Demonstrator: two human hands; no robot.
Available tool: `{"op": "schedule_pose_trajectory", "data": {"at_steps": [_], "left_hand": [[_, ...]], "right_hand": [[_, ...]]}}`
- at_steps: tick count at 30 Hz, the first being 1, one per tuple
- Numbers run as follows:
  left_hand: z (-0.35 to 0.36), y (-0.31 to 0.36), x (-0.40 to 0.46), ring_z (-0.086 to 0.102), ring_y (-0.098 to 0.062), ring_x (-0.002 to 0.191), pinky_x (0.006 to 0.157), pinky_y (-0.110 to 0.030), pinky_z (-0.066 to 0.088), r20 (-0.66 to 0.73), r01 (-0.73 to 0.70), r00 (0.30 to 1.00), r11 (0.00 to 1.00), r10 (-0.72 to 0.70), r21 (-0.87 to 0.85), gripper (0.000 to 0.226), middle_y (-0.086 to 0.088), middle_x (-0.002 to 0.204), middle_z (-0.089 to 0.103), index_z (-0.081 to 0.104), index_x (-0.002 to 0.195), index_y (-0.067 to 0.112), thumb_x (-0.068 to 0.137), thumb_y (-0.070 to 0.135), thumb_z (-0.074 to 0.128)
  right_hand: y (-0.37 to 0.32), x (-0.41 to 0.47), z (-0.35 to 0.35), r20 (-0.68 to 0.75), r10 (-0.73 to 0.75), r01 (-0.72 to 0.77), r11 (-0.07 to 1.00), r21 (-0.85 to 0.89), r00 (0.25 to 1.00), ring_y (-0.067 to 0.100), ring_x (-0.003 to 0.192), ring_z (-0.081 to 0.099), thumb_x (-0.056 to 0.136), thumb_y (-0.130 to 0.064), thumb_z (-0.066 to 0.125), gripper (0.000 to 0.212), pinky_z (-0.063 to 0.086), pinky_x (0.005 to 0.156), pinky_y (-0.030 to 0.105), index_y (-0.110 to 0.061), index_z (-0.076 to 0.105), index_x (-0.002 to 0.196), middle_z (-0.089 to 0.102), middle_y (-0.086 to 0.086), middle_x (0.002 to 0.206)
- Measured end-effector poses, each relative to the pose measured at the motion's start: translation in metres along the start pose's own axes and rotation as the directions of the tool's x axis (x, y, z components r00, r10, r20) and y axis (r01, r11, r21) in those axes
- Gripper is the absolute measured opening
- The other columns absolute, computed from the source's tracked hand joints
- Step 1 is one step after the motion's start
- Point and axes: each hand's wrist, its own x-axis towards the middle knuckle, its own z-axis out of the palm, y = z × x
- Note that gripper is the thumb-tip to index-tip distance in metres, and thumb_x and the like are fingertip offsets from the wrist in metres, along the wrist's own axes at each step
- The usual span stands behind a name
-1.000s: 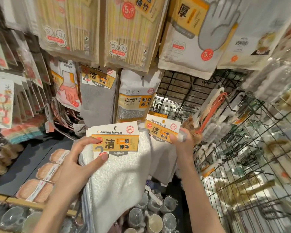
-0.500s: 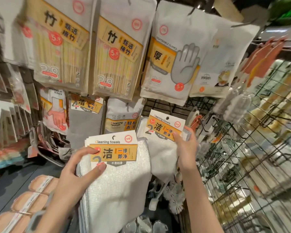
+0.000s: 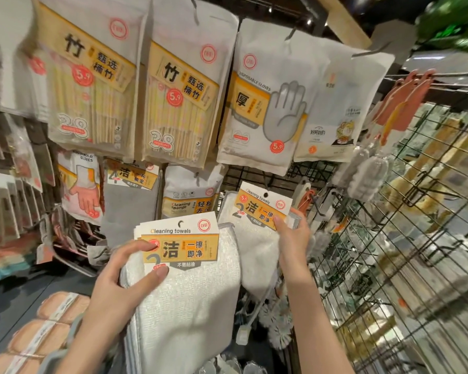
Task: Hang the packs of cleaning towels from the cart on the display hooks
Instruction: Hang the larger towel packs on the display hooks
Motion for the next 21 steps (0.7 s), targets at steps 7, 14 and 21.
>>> {"op": "schedule_pose_trajectory", "data": {"at_steps": [7,14,21], "left_hand": [[0.004,0.001,0.000,0.056,0.008,0.105,0.095,-0.032,0.039,0.018,-0.047,0.999,0.997,0.048,-0.054,0.037,0.024,0.107,0.065,0.067,0.093,0.036,0.059,0.025,0.077],[0.004,-0.003,0.002,0.053,-0.002,0.116,0.103,-0.039,0.037,0.010,-0.047,0.999,0.998,0.048,-0.031,0.037,0.020,0.113,0.064,0.067,0.094,0.036,0.060,0.026,0.077],[0.011,-0.004,0.000,0.052,0.014,0.106,0.091,-0.033,0.038,0.033,-0.052,0.998,0.999,0.052,0.016,0.048,0.028,0.111,0.062,0.066,0.101,0.038,0.057,0.034,0.084]], "right_hand": [[-0.001,-0.005,-0.007,0.024,-0.121,0.122,0.991,-0.062,0.992,-0.002,0.103,0.058,0.085,-0.004,0.065,0.032,0.046,0.082,0.012,-0.030,0.057,0.101,0.059,0.004,0.118],[-0.011,0.004,-0.005,0.000,-0.102,0.102,0.995,0.013,0.995,0.019,0.105,0.062,0.085,-0.001,0.065,0.035,0.049,0.080,0.023,-0.026,0.055,0.107,0.062,0.009,0.118],[-0.003,0.011,-0.004,-0.020,-0.078,0.077,0.995,-0.071,0.997,0.023,0.113,0.057,0.085,-0.003,0.066,0.036,0.046,0.099,0.042,-0.020,0.056,0.116,0.059,0.008,0.123]]}}
